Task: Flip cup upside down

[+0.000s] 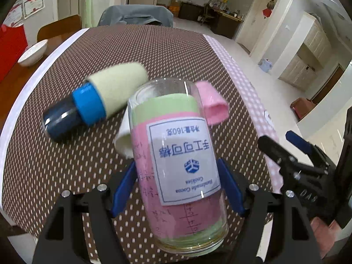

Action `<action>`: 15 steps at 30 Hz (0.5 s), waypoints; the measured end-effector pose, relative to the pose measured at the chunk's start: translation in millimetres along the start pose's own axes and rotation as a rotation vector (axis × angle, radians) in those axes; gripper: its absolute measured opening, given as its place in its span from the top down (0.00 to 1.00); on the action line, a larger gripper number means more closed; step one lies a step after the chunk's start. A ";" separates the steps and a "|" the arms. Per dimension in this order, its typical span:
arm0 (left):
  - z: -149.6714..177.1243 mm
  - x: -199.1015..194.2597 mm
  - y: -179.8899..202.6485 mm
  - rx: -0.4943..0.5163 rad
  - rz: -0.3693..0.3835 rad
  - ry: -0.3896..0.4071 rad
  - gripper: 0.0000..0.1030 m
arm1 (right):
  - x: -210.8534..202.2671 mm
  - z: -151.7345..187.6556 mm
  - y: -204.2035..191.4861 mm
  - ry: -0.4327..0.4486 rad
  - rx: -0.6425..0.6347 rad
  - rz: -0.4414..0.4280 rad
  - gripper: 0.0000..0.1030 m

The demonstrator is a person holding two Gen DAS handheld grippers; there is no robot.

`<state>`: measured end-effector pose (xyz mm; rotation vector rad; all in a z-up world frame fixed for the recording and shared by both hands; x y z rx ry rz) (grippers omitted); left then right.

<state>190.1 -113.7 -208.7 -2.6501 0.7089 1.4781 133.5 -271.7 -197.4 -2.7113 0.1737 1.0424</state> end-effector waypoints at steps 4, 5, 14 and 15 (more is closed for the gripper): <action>27.6 -5.4 1.3 0.000 0.004 -0.003 0.30 | -6.0 15.8 -5.0 -0.006 0.002 -0.011 0.05; 32.4 -6.5 2.5 0.002 0.008 -0.005 0.30 | -7.2 15.9 -5.5 -0.005 0.005 -0.016 0.05; 54.2 8.1 3.4 -0.001 0.000 -0.009 0.30 | -13.4 21.3 -6.9 0.012 0.007 -0.016 0.05; 54.2 10.7 2.9 -0.004 0.000 -0.011 0.30 | -12.5 22.7 -6.6 0.007 0.009 -0.018 0.05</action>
Point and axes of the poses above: each gripper's, at about its wrist camera, not at the fingertips, and x roughly the way its jaws point, y to its right, z to its underside, the point moved 7 cm from there along x, roughly the way its jaws point, and after that the axes turned 1 degree about y, right-handed, at the moved point
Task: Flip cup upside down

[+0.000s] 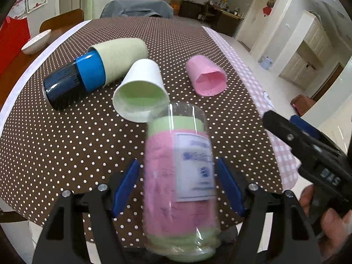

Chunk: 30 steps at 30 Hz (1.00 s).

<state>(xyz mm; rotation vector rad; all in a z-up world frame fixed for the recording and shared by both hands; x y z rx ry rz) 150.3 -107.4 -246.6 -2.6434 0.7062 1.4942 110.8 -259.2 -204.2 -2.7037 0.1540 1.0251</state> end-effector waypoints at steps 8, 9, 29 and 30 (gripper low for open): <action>-2.8 -9.0 -10.2 0.004 -0.057 0.004 0.29 | 4.0 5.5 -6.3 -0.036 0.027 -0.052 0.05; -3.5 -14.5 -13.7 0.000 -0.063 0.017 0.29 | 3.3 5.3 -8.9 -0.038 0.027 -0.063 0.05; -15.0 -103.0 -40.5 0.048 -0.304 0.271 0.29 | -8.3 -1.4 -54.4 -0.035 -0.039 -0.122 0.05; -14.9 -105.2 -42.1 0.044 -0.306 0.276 0.29 | -8.9 -1.8 -57.6 -0.035 -0.044 -0.125 0.05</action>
Point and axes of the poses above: each gripper's, at about its wrist camera, not at the fingertips, and x roughly the way its jaws point, y to its right, z to its underside, the point moved 7 cm from there along x, roughly the way its jaws point, and after that the axes turned 1 degree about y, right-handed, at the moved point
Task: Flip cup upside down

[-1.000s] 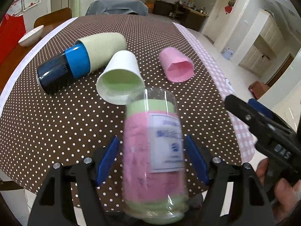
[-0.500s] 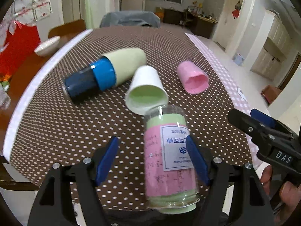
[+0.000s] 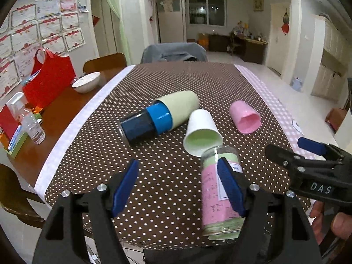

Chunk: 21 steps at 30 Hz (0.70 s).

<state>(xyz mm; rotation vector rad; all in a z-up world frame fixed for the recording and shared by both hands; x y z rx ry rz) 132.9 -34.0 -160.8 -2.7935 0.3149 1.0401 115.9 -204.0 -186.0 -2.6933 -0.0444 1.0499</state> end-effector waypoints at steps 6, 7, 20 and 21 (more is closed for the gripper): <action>-3.9 -9.4 -11.7 -0.020 -0.017 0.031 0.29 | -0.4 -1.1 -12.2 -0.004 -0.021 -0.013 0.05; -4.5 -10.9 -13.5 -0.022 -0.021 0.036 0.29 | -0.5 -1.3 -13.9 -0.006 -0.023 -0.017 0.05; -7.2 -21.9 -33.4 -0.048 -0.075 0.087 0.29 | -1.8 -3.3 -27.4 -0.013 -0.049 -0.033 0.05; -8.2 -22.2 -34.6 -0.049 -0.081 0.092 0.29 | -1.8 -3.8 -27.7 -0.014 -0.050 -0.034 0.05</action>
Point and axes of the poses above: each gripper's, at about its wrist camera, not at the fingertips, and x roughly the way its jaws point, y to its right, z to its underside, the point moved 7 cm from there along x, roughly the way its jaws point, and after that the axes turned 1 degree about y, right-handed, at the moved point
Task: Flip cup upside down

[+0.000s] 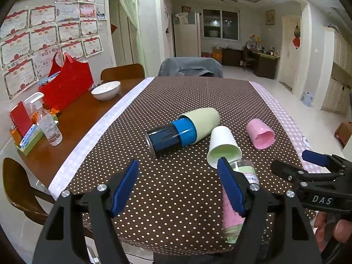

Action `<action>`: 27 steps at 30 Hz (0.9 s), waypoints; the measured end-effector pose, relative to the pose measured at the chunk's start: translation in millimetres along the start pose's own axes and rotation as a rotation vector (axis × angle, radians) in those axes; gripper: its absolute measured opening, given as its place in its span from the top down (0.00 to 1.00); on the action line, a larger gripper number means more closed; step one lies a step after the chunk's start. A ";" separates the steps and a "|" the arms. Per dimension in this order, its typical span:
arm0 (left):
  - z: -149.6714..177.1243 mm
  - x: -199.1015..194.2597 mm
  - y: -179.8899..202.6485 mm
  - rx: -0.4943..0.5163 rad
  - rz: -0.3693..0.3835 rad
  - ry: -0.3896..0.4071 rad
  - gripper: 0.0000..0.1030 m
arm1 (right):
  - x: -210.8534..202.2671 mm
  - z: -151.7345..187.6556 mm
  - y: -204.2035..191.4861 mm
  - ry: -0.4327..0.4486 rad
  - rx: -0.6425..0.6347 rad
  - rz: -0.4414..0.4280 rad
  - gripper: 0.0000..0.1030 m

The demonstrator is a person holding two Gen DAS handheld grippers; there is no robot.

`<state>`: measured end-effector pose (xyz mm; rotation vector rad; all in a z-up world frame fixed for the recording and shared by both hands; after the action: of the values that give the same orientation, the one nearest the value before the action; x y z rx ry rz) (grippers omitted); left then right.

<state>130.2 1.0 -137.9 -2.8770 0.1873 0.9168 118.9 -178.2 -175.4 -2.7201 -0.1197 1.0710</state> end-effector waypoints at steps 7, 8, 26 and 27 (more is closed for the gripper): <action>-5.4 -6.0 -14.0 -0.002 -0.049 0.047 0.29 | 4.9 2.1 -2.0 -0.032 0.011 -0.020 0.05; -6.0 -5.8 -17.6 -0.004 -0.064 0.050 0.29 | 6.1 2.5 -2.4 -0.039 0.015 -0.023 0.05; -1.5 3.4 -45.5 -0.032 -0.098 0.034 0.29 | 68.4 29.7 -16.4 -0.306 0.147 -0.135 0.05; -0.6 5.0 -45.0 -0.030 -0.095 0.028 0.29 | 70.7 29.8 -16.2 -0.314 0.151 -0.134 0.05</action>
<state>141.5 44.9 -137.1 -2.8993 0.0396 0.8698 150.4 -146.6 -239.9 -2.3592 -0.2557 1.3965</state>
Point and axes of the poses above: each gripper's, at about its wrist camera, not at the fingertips, and x roughly the way its jaws point, y to its right, z to its underside, the point moved 7 cm from there along x, roughly the way its jaws point, and after that the axes turned 1 degree about y, right-handed, at the moved point
